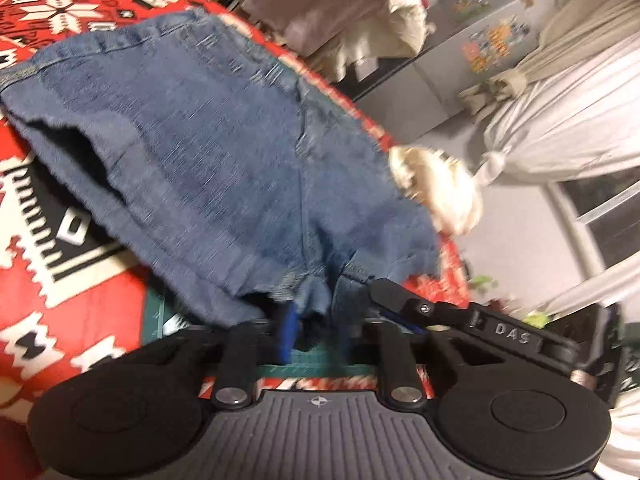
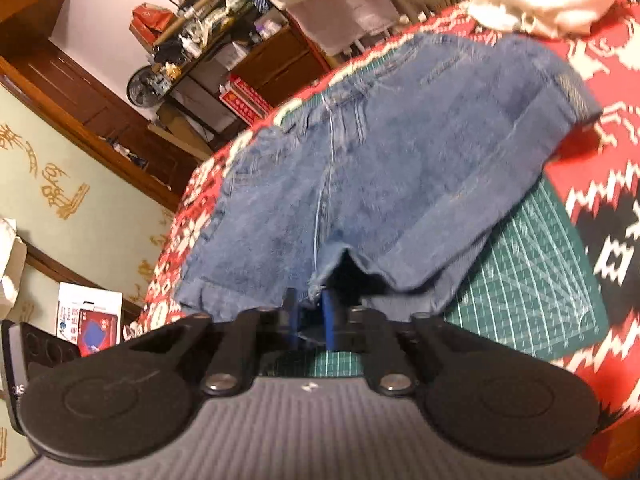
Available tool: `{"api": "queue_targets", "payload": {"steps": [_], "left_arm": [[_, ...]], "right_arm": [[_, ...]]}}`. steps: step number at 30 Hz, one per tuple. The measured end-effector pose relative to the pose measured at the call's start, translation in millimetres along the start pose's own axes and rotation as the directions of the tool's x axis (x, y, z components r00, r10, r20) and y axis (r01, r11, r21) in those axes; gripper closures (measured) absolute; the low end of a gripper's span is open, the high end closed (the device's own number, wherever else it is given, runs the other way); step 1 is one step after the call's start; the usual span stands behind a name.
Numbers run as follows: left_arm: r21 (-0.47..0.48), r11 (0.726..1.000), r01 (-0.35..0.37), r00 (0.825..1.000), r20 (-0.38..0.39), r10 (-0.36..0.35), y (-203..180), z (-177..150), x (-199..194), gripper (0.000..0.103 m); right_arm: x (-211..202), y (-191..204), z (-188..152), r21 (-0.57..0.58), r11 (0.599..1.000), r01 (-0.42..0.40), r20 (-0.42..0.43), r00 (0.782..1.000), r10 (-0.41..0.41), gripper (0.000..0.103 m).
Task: Fold clothes
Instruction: 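Hold the leg hems with both grippers and pull the shorts straight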
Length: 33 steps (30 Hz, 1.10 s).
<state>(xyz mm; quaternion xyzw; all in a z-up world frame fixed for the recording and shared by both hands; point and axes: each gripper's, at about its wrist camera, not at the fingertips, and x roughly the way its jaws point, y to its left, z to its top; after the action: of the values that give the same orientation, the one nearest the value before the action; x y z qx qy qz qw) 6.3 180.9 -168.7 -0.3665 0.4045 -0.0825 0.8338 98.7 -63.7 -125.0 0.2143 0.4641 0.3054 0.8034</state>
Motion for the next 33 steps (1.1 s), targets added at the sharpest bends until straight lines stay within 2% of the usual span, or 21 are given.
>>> {"api": "queue_targets", "payload": {"steps": [4, 11, 14, 15, 19, 23, 28, 30, 33], "left_arm": [[-0.041, 0.999, -0.019, 1.0, -0.011, 0.018, 6, -11, 4, 0.098], [-0.03, 0.999, -0.044, 0.999, 0.016, 0.045, 6, -27, -4, 0.099], [-0.001, 0.998, -0.059, 0.998, 0.021, 0.059, 3, -33, -5, 0.099], [0.016, 0.998, -0.067, 0.998, 0.02, 0.067, 2, -35, -5, 0.099], [0.069, 0.992, -0.105, 0.994, 0.025, 0.104, -3, -36, -3, 0.099], [0.113, 0.986, -0.122, 0.992, 0.057, 0.117, -8, -37, -8, 0.098], [0.178, 0.97, -0.165, 0.984, 0.103, 0.149, -19, -40, -15, 0.094], [0.218, 0.959, -0.18, 0.98, 0.123, 0.156, -26, -43, -18, 0.081], [0.3, 0.932, -0.205, 0.974, 0.158, 0.163, -41, -49, -21, 0.076]], "right_arm": [[5, -2, -12, 0.0, 1.0, 0.016, -0.021, 1.0, -0.016, 0.096], [1, -6, -32, 0.001, 0.999, 0.033, -0.029, 0.999, -0.033, 0.098], [-4, -8, -40, 0.006, 0.999, 0.034, -0.034, 0.999, -0.034, 0.099], [-3, -8, -43, 0.002, 0.999, 0.037, -0.039, 0.999, -0.037, 0.103], [2, -9, -54, -0.017, 0.998, 0.058, -0.06, 0.996, -0.059, 0.103], [-9, -2, -58, -0.062, 0.997, 0.052, -0.012, 0.999, -0.053, 0.103], [-29, 7, -59, -0.126, 0.99, 0.066, 0.061, 0.996, -0.059, 0.096], [-37, 9, -59, -0.155, 0.984, 0.085, 0.104, 0.992, -0.069, 0.093], [-50, 5, -58, -0.16, 0.982, 0.105, 0.156, 0.984, -0.08, 0.082]]}}
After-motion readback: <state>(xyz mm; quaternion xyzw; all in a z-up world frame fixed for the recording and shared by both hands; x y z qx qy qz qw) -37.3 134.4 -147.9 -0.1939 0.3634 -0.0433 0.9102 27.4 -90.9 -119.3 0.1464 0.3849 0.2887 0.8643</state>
